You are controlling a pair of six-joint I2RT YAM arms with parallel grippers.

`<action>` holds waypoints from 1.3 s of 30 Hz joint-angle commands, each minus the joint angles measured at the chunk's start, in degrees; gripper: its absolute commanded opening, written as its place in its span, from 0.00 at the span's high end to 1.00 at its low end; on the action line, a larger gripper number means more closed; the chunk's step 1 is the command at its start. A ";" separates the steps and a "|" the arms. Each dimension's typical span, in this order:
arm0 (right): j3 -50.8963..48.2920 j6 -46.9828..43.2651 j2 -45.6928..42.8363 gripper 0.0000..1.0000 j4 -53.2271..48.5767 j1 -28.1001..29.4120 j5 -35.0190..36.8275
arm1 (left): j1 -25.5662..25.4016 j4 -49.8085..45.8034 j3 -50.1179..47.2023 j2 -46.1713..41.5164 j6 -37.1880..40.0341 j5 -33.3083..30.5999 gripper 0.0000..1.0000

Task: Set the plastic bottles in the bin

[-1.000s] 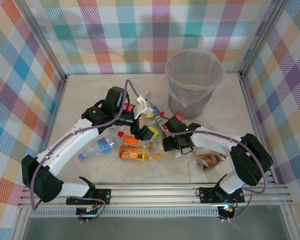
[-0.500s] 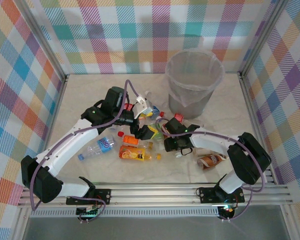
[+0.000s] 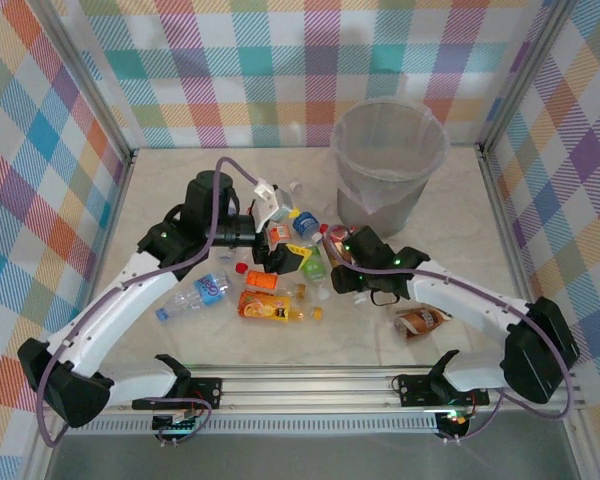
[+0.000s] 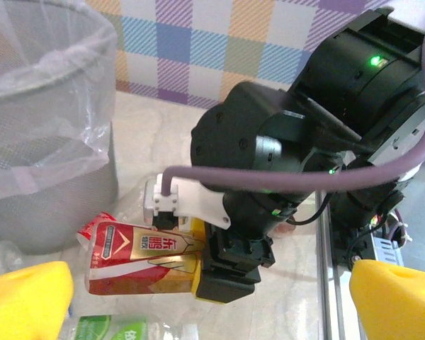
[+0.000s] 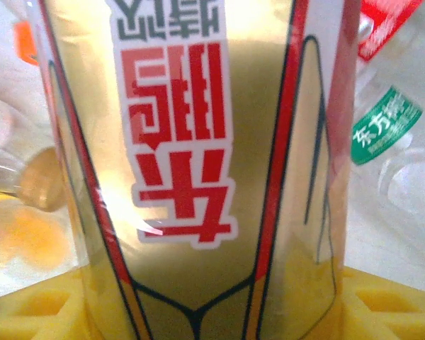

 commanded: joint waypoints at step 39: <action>51.52 -17.77 11.01 0.44 -7.00 -12.21 -0.04 | -0.26 26.53 -19.90 -18.24 -15.70 -17.57 0.00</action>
